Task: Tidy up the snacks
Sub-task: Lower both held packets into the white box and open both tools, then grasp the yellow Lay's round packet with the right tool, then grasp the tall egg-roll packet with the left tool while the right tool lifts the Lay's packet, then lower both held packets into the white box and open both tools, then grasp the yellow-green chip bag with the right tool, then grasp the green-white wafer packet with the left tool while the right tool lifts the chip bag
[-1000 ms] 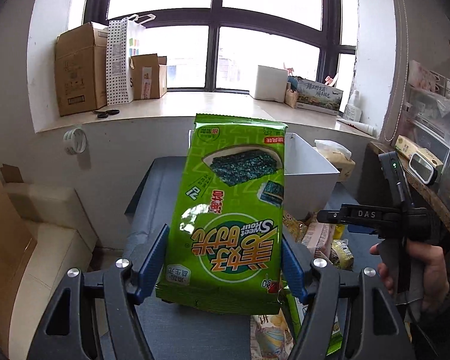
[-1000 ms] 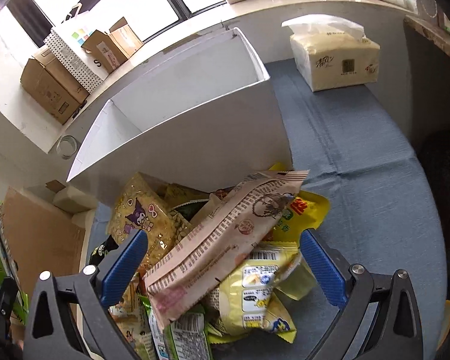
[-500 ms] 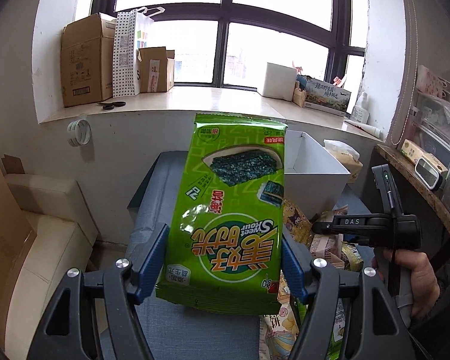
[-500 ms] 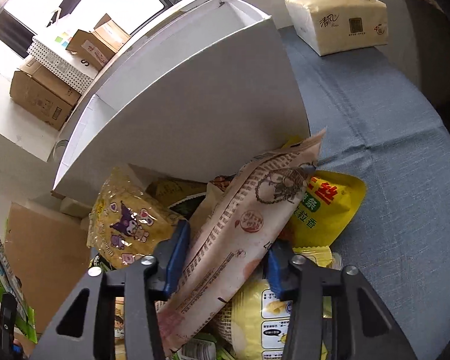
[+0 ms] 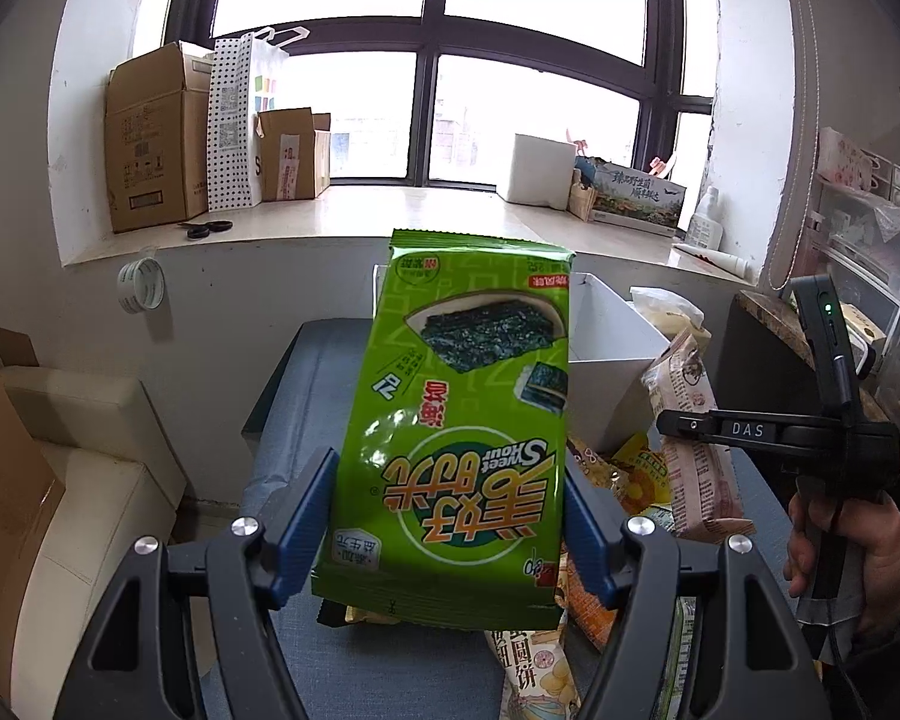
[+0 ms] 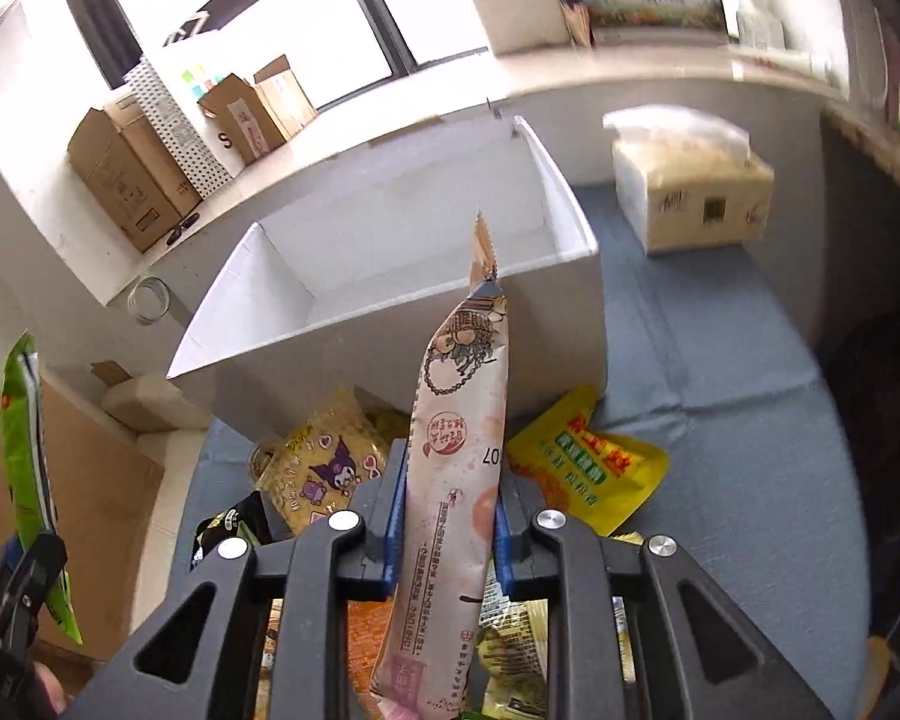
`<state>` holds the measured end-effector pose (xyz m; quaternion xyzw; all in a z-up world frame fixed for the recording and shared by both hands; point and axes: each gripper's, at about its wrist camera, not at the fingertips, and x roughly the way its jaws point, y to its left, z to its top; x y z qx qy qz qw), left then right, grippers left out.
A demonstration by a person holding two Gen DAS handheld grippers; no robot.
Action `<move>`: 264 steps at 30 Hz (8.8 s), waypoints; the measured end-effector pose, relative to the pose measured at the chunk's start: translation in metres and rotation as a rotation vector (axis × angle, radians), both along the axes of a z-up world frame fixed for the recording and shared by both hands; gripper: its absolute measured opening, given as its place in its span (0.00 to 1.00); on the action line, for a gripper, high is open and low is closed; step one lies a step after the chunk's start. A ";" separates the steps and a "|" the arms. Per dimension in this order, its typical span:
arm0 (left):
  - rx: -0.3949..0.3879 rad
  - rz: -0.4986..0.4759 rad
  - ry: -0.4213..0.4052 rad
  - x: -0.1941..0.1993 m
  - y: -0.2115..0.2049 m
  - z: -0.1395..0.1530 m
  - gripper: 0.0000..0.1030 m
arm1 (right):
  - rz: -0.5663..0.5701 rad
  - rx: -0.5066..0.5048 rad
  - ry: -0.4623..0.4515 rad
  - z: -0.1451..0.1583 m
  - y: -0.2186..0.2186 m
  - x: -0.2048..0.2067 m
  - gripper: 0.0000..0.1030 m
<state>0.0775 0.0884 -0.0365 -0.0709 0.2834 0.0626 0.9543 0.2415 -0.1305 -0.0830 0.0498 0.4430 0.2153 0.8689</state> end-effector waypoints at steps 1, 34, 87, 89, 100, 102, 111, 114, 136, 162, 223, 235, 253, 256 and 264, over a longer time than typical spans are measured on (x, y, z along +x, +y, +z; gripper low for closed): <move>0.003 -0.004 -0.002 0.001 -0.002 0.001 0.72 | 0.003 -0.024 -0.029 0.006 0.002 -0.004 0.24; 0.082 0.048 0.291 0.260 0.016 -0.038 0.92 | 0.195 -0.302 0.013 0.014 0.061 0.195 0.26; -0.038 -0.045 0.229 -0.017 -0.012 -0.028 1.00 | 0.467 -0.228 -0.149 -0.026 0.065 -0.027 1.00; -0.039 -0.039 0.237 -0.018 -0.012 -0.032 1.00 | 0.494 -0.274 -0.150 -0.032 0.074 -0.020 1.00; -0.030 -0.039 0.272 -0.016 -0.013 -0.045 1.00 | 0.566 -0.367 -0.076 -0.064 0.094 0.004 1.00; -0.026 -0.047 0.277 -0.015 -0.016 -0.046 1.00 | 0.564 -0.345 -0.045 -0.068 0.092 0.008 1.00; -0.012 -0.066 0.290 -0.010 -0.024 -0.051 1.00 | 0.482 -0.292 -0.086 -0.046 0.064 -0.001 0.74; -0.018 -0.085 0.298 -0.008 -0.029 -0.052 1.00 | 0.447 -0.250 -0.114 -0.028 0.050 -0.011 0.74; -0.039 -0.125 0.493 0.034 -0.072 -0.115 0.99 | 0.189 0.021 -0.157 0.041 -0.072 -0.086 0.74; -0.016 -0.137 0.213 0.033 -0.041 0.000 0.37 | 0.188 0.022 -0.151 0.049 -0.055 -0.058 0.74; -0.034 -0.051 0.134 0.034 -0.021 0.000 1.00 | 0.128 -0.046 -0.159 0.006 -0.064 -0.052 1.00; -0.019 -0.081 0.211 0.000 -0.044 -0.038 1.00 | 0.110 -0.156 0.009 -0.055 -0.054 -0.046 1.00; 0.011 -0.097 0.219 -0.004 -0.048 -0.044 1.00 | 0.116 -0.189 0.074 -0.082 -0.031 -0.033 0.57; -0.001 -0.125 0.232 -0.005 -0.052 -0.047 1.00 | 0.122 -0.171 0.067 -0.077 -0.032 -0.035 0.53; 0.057 -0.260 0.243 -0.007 -0.088 -0.050 1.00 | 0.087 -0.085 -0.048 -0.028 -0.056 -0.048 0.52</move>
